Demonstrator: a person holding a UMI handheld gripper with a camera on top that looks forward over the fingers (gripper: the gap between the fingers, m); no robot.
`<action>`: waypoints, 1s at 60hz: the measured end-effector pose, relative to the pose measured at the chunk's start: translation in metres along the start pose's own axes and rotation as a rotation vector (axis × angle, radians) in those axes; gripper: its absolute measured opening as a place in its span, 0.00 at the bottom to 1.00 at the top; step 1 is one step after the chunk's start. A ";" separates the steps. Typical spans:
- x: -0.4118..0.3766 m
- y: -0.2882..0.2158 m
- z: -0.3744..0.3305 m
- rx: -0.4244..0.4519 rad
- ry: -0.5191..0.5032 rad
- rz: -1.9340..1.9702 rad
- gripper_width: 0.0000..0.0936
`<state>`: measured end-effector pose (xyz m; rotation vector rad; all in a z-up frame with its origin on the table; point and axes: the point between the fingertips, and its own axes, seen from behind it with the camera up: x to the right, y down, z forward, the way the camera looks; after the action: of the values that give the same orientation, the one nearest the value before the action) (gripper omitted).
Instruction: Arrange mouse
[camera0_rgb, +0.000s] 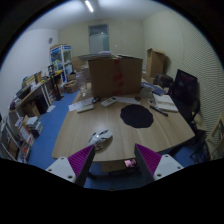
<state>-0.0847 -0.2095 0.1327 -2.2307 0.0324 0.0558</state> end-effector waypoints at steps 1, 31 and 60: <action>-0.002 0.000 0.000 0.001 -0.007 -0.001 0.89; -0.099 0.077 0.093 -0.101 -0.199 -0.047 0.89; -0.093 0.041 0.195 -0.057 -0.111 -0.115 0.90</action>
<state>-0.1849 -0.0806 -0.0147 -2.2780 -0.1597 0.1183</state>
